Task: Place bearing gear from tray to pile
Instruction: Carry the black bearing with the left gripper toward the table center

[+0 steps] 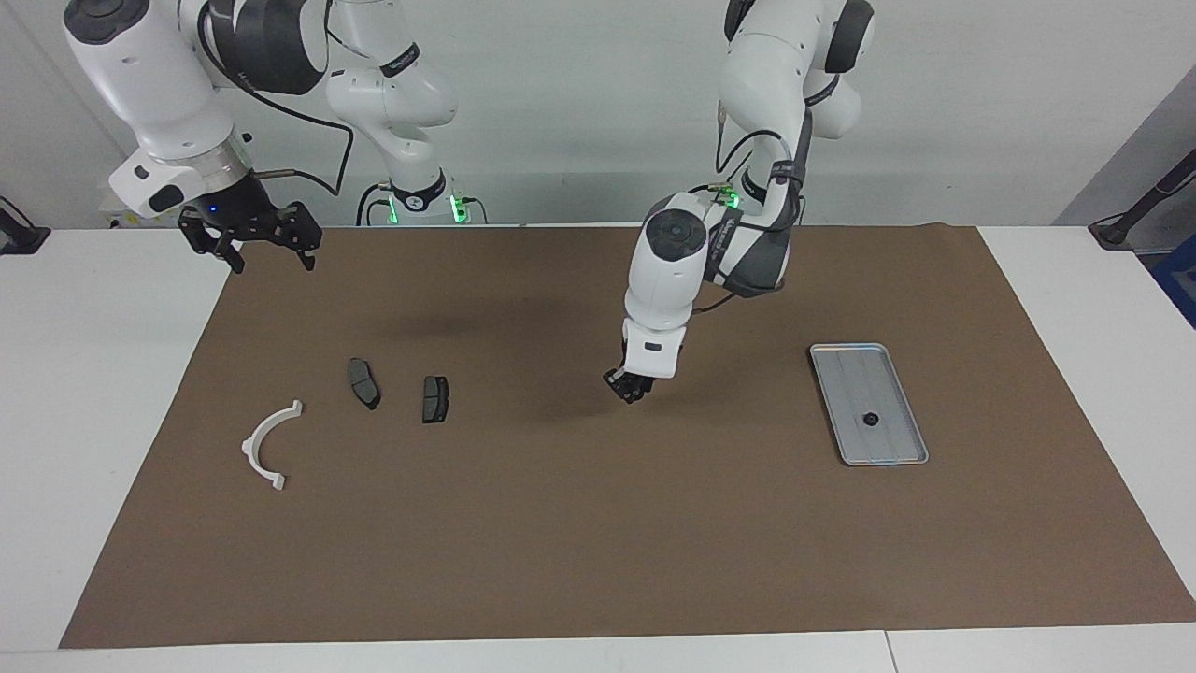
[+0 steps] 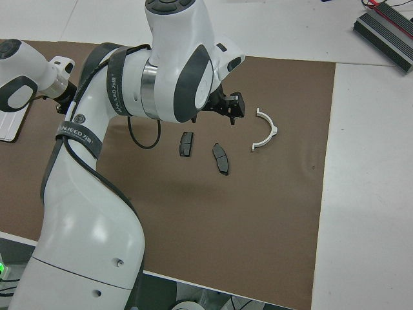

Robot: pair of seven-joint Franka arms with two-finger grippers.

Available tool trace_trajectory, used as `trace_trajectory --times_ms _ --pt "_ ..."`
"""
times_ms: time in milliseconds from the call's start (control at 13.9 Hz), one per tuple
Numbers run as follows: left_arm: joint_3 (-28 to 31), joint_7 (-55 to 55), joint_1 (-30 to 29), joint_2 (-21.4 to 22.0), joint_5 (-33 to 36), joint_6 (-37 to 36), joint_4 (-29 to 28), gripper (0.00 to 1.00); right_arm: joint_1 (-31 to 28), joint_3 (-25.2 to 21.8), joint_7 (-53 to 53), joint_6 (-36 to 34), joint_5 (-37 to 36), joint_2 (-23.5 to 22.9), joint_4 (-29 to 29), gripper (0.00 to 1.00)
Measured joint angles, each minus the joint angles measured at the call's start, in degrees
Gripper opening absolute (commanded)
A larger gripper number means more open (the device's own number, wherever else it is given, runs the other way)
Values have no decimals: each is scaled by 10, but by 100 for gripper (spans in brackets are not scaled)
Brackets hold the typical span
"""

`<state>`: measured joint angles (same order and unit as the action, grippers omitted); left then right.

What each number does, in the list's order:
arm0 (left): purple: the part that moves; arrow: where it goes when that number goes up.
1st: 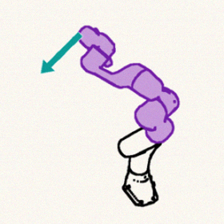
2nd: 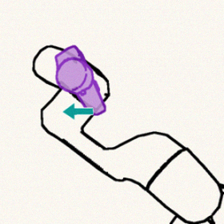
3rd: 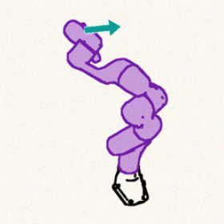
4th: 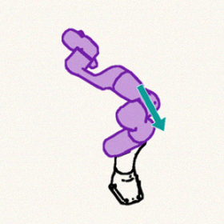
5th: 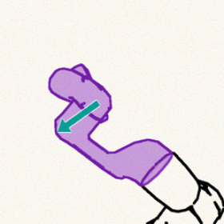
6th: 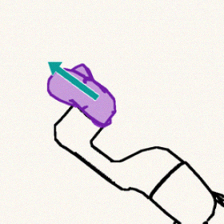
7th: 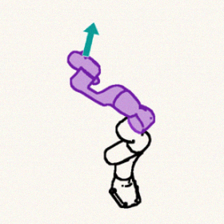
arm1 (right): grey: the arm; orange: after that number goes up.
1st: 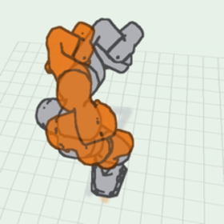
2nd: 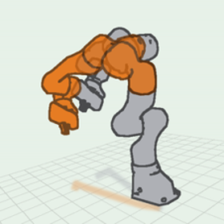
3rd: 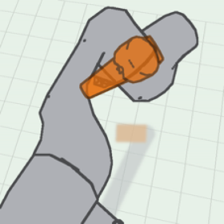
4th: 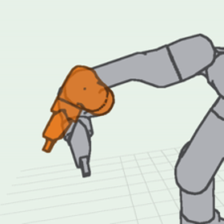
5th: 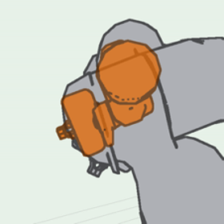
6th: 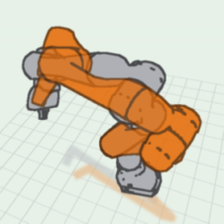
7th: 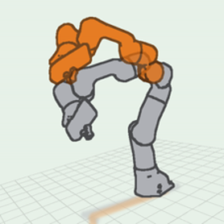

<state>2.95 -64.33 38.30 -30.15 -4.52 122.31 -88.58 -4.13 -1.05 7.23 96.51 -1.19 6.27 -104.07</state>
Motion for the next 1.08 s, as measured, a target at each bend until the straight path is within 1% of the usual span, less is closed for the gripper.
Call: trace_trajectory --times_ms 144,287,934,1077 --pt "1 -13 13 -28 2 5 12 0 0 0 0 0 0 0 0 100" --pt "2 -26 25 -41 10 6 13 0 0 0 0 0 0 0 0 100" --pt "3 -50 39 -49 22 23 11 1 1 3 0 2 0 -1 -6 100" --pt "4 -51 41 -51 22 24 10 18 1 3 0 15 0 -4 -13 100"
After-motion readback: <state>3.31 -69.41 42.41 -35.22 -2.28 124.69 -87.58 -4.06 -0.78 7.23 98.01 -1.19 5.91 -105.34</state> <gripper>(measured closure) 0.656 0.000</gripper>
